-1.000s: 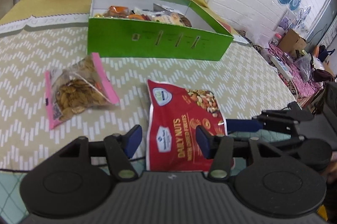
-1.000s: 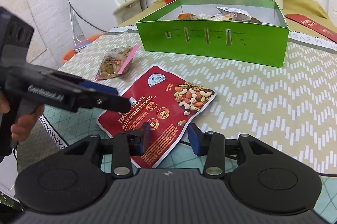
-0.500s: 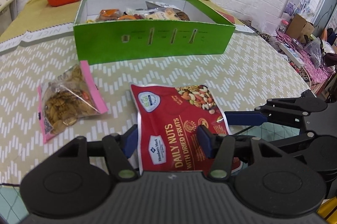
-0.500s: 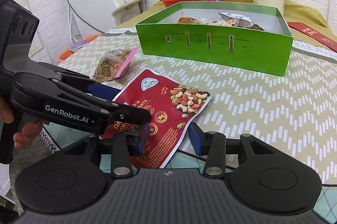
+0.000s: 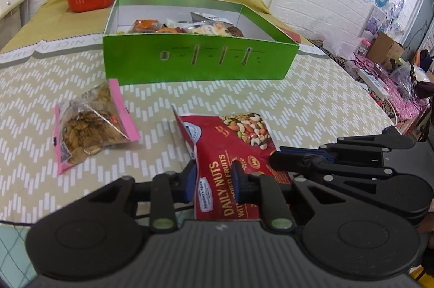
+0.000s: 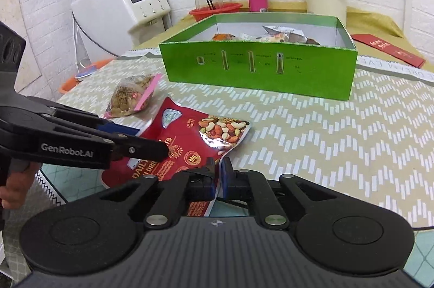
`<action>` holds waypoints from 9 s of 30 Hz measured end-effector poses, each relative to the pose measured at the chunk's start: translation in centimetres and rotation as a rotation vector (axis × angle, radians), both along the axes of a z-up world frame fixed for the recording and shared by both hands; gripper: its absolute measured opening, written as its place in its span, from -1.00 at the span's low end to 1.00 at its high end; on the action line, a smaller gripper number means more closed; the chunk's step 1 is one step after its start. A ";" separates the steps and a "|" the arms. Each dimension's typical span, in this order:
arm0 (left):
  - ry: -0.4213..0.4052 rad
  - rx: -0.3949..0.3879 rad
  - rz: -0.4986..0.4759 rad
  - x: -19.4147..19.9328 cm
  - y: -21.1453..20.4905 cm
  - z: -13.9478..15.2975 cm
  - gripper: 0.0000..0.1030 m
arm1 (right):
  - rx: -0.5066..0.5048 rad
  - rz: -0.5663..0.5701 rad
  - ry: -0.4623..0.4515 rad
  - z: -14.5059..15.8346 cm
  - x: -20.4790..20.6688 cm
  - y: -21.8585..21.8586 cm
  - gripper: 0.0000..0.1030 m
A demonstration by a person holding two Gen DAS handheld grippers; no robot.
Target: Organize snacks
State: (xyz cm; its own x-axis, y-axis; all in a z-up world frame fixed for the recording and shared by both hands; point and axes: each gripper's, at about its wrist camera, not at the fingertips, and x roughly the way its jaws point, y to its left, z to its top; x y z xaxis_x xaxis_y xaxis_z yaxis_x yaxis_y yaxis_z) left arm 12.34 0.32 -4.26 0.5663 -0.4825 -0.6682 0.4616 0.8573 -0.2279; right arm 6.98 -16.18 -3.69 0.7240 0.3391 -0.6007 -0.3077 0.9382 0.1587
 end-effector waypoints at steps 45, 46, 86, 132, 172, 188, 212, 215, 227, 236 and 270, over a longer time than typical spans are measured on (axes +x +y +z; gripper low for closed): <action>-0.002 -0.052 0.162 23.2 -0.9 5.2 -0.85 | 0.111 -0.096 -0.058 3.3 20.7 -1.7 -0.90; -0.007 -0.050 0.164 23.3 -0.8 5.1 -0.85 | 0.092 -0.094 -0.062 3.1 20.9 -1.5 -0.88; -0.107 0.019 0.226 4.5 8.5 4.8 0.95 | -0.057 0.215 -0.030 2.5 6.1 6.7 1.00; -0.020 -0.085 0.074 4.0 5.1 4.0 -0.92 | 0.017 0.134 -0.037 2.5 5.6 6.0 -0.38; 0.031 -0.194 0.093 3.6 3.6 2.1 -0.66 | -0.080 0.139 -0.051 2.4 4.5 3.1 -0.38; -0.083 -0.196 -0.054 10.7 -6.7 8.7 -0.66 | -0.016 -0.081 -0.213 7.6 8.0 -6.0 -0.37; -0.086 -0.161 -0.011 15.9 -9.8 5.2 0.38 | -0.217 -0.064 -0.204 2.9 12.7 -7.3 0.28; -0.142 -0.144 0.054 15.2 -9.3 6.0 0.55 | -0.213 -0.056 -0.245 3.1 12.3 -7.3 1.00; -0.243 -0.066 0.196 10.8 -6.0 7.4 0.86 | -0.215 -0.076 -0.229 4.6 9.4 -6.0 1.00; -0.265 0.079 0.306 3.9 -2.6 7.7 0.86 | -0.159 -0.140 -0.193 7.1 3.8 -6.3 1.00; -0.261 0.235 0.356 -1.7 -1.7 4.6 0.86 | -0.190 -0.214 -0.112 2.7 -0.2 -5.1 1.00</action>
